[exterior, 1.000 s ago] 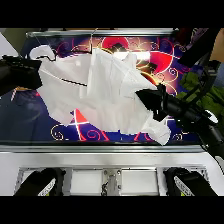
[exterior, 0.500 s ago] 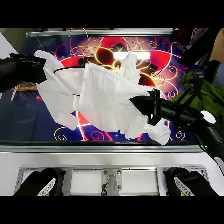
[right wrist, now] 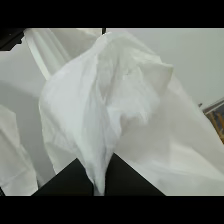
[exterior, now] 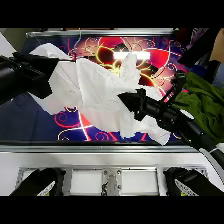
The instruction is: Fold the clothes and pants, and hang the long-sleeved shirts on hangers.
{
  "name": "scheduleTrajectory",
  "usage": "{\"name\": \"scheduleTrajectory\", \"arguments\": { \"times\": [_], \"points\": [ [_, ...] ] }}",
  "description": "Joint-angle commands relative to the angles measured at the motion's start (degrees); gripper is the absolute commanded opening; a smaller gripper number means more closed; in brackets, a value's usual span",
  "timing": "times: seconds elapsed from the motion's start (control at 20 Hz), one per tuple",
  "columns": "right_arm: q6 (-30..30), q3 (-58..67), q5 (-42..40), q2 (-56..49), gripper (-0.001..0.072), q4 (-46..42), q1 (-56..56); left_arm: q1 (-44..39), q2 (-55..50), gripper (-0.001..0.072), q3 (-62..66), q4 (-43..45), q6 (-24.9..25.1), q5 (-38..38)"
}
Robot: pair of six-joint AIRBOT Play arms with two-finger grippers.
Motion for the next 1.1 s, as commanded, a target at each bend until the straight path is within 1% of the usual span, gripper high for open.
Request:
{"name": "scheduleTrajectory", "arguments": {
  "times": [0.0,0.2,0.35,0.45,0.65,0.7,0.75,0.8,1.05],
  "points": [
    [-3.7,1.4,1.2,-2.6,0.0002,4.6,2.9,-2.8,-4.1,0.0008,7.2,0.0,0.0,-5.3],
    [-3.7,4.6,1.2,-2.8,0.0002,4.6,2.8,-6.8,-9.6,0.0008,13.0,0.1,0.0,-15.2],
    [-3.7,5.3,1.3,-2.7,0.0002,5.0,2.8,-9.9,-10.7,0.0008,11.0,0.2,0.0,-14.8],
    [-3.7,5.4,1.5,-2.8,0.0002,5.4,2.8,-10.5,-10.7,0.0009,10.2,0.2,0.0,-14.4],
    [-3.6,5.4,1.5,-2.8,0.0002,5.7,2.8,-7.3,-8.6,0.0011,10.2,0.1,0.0,-14.4],
    [-3.6,5.4,1.5,-2.8,0.0003,5.7,2.8,-6.1,-7.6,0.0166,10.2,0.0,0.0,-14.4],
    [-3.7,5.4,1.5,-2.8,0.0002,6.0,2.8,-5.2,-6.8,0.0458,10.2,-0.1,-0.1,-14.4],
    [-3.7,5.4,1.5,-2.7,0.0002,6.2,2.8,-4.4,-5.9,0.0571,10.2,0.0,-0.3,-14.4],
    [-3.7,5.4,1.5,-2.7,0.0002,6.5,2.8,1.0,-0.9,0.0564,10.2,0.0,-0.8,-12.9]
  ]
}}
